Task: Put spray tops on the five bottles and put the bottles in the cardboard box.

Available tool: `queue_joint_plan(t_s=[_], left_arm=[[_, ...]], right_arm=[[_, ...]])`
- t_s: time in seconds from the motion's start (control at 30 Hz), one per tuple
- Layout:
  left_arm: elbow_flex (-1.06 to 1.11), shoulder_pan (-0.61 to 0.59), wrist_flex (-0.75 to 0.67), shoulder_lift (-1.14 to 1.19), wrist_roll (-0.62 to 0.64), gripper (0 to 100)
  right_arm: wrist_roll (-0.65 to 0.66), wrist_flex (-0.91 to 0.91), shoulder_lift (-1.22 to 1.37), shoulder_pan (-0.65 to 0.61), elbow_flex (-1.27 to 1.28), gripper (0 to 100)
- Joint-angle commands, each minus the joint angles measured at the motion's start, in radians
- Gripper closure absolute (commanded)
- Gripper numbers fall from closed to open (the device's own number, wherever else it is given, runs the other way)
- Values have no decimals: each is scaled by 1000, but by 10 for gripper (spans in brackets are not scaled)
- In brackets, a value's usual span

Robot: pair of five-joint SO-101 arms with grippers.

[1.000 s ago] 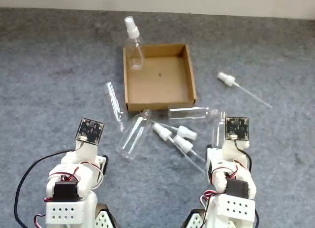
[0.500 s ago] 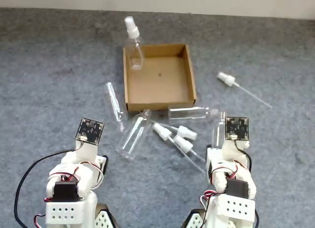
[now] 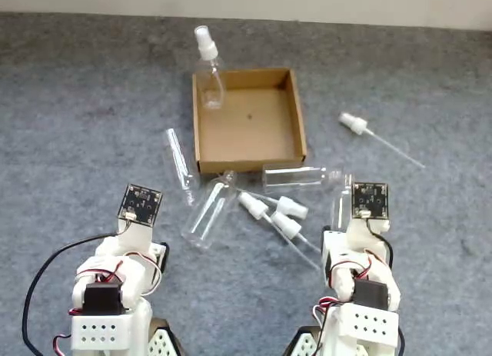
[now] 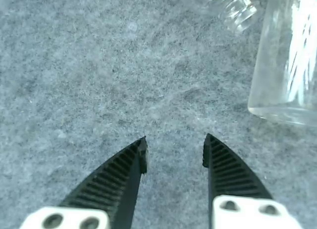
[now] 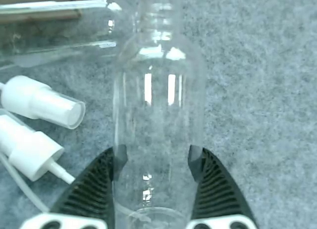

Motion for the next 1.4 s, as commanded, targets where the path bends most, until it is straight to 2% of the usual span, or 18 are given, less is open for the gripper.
queue_joint_plan(t_s=[0.0,1.37], left_arm=[[21,15,3,10,11,831],[21,15,3,12,11,831]], right_arm=[[-3,4,-10,7,143,988],[-3,4,-10,-24,143,988]])
